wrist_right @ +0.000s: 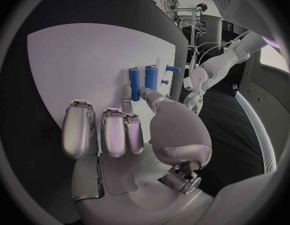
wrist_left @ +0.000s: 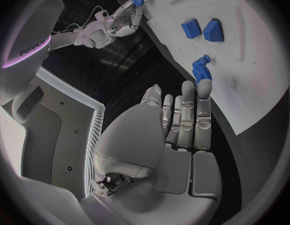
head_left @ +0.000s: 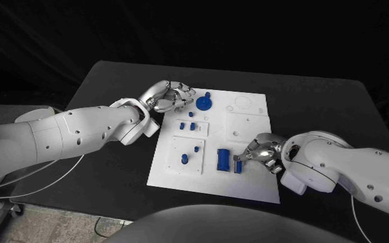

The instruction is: Assemble the parts on the task board

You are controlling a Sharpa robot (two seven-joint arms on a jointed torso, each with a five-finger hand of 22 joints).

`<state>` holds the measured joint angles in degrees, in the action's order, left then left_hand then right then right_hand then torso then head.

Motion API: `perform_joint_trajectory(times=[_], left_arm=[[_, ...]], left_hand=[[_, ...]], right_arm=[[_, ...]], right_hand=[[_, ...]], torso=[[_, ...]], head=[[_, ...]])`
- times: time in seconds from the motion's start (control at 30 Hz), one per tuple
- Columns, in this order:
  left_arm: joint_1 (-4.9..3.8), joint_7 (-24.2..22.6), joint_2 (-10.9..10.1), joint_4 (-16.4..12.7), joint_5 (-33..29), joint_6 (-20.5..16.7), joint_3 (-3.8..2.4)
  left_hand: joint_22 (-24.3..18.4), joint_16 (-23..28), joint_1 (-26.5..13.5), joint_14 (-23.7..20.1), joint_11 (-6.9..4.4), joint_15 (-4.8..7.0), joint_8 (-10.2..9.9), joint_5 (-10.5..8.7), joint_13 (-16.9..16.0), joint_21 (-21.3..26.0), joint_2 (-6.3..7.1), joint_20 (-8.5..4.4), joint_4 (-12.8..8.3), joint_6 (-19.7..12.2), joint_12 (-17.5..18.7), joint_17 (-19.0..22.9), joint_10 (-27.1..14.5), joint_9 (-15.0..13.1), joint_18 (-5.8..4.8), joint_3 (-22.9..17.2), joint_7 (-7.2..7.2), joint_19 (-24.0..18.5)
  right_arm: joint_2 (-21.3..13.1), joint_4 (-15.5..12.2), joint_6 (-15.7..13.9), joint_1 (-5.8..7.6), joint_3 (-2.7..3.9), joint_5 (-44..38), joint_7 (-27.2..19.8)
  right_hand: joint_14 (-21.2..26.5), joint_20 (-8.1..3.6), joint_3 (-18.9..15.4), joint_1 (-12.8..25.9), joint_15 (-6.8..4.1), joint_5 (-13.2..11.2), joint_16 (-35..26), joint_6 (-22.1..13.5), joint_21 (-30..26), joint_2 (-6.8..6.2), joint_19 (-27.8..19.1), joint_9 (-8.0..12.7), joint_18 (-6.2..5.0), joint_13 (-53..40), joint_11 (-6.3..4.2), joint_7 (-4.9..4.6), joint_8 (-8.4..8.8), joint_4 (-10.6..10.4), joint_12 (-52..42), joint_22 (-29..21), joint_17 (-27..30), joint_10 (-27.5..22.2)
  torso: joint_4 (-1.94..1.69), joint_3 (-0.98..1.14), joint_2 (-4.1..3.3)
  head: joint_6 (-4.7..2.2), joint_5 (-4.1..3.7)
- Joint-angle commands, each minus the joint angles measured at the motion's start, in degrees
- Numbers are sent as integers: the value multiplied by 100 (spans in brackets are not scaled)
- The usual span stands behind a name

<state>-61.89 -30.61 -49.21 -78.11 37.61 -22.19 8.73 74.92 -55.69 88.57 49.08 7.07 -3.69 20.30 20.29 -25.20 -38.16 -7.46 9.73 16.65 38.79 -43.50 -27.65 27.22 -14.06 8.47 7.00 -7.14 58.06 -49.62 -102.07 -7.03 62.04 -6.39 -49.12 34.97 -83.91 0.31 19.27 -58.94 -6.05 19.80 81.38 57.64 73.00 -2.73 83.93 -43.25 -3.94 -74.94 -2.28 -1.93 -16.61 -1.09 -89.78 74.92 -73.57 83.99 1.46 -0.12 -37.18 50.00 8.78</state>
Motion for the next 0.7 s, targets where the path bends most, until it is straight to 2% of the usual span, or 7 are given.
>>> perform_joint_trajectory(times=[0.03, 0.27, 0.4, 0.6, 0.7], left_arm=[[3, -26, 17, 1, 10, 103, -3], [3, -24, 25, 15, 19, 109, -3], [3, -23, 28, 18, 19, 110, -3], [4, -19, 28, 20, 17, 116, -3], [4, -16, 30, 22, 17, 120, -3]], left_hand=[[313, -24, 23, -33, 18, 8, 17, 35, 8, 38, -33, 2, -10, -12, 35, 7, 19, 8, 46, 16, 11, -21], [313, -24, 24, -33, 21, 7, 17, 37, 10, 38, -34, 2, -9, -13, 35, 8, 20, 10, 46, 16, 11, -21], [313, -24, 24, -33, 21, 7, 17, 37, 10, 38, -34, 2, -9, -13, 35, 8, 20, 10, 46, 16, 11, -21], [313, -24, 24, -33, 21, 7, 17, 37, 10, 38, -34, 2, -9, -13, 35, 8, 20, 10, 46, 16, 11, -21], [313, -24, 24, -33, 21, 7, 17, 37, 10, 38, -34, 2, -9, -13, 35, 8, 20, 10, 46, 16, 11, -21]], right_arm=[[24, -4, 215, -38, -21, -105, 79], [29, 3, 280, -44, -21, -171, 106], [28, 9, 316, -46, -21, -254, 118], [26, 11, 308, -48, -21, -295, 118], [17, 7, 239, -49, -21, -296, 99]], right_hand=[[-336, 39, -36, 65, 47, -73, -20, -26, -37, 4, 90, 34, 32, -1506, 28, -28, 23, -53, -22, 1029, 11, 601], [-330, 55, -256, 312, 66, -233, -36, -18, -64, -56, 78, 69, 27, -1506, 54, -57, 48, -240, -22, 1020, 47, 601], [-326, 69, -466, 534, 80, -573, -45, -27, -85, -71, 69, 91, 22, -1506, 68, -71, 70, -420, -22, 1013, 68, 601], [-325, 73, -736, 816, 76, -995, -48, -9, -90, -24, 66, 99, 19, -1506, 60, -61, 63, -686, -22, 1011, 83, 601], [-327, 70, -864, 940, 71, -1120, -43, -4, -89, 25, 65, 97, 18, -1506, 56, -55, 53, -834, -22, 1011, 81, 601]], torso=[[1, -2, 5], [-2, -1, 4], [-2, -1, 2], [-2, 0, 1], [-4, 2, 3]], head=[[0, 3], [0, 6], [0, 10], [0, 13], [0, 26]])
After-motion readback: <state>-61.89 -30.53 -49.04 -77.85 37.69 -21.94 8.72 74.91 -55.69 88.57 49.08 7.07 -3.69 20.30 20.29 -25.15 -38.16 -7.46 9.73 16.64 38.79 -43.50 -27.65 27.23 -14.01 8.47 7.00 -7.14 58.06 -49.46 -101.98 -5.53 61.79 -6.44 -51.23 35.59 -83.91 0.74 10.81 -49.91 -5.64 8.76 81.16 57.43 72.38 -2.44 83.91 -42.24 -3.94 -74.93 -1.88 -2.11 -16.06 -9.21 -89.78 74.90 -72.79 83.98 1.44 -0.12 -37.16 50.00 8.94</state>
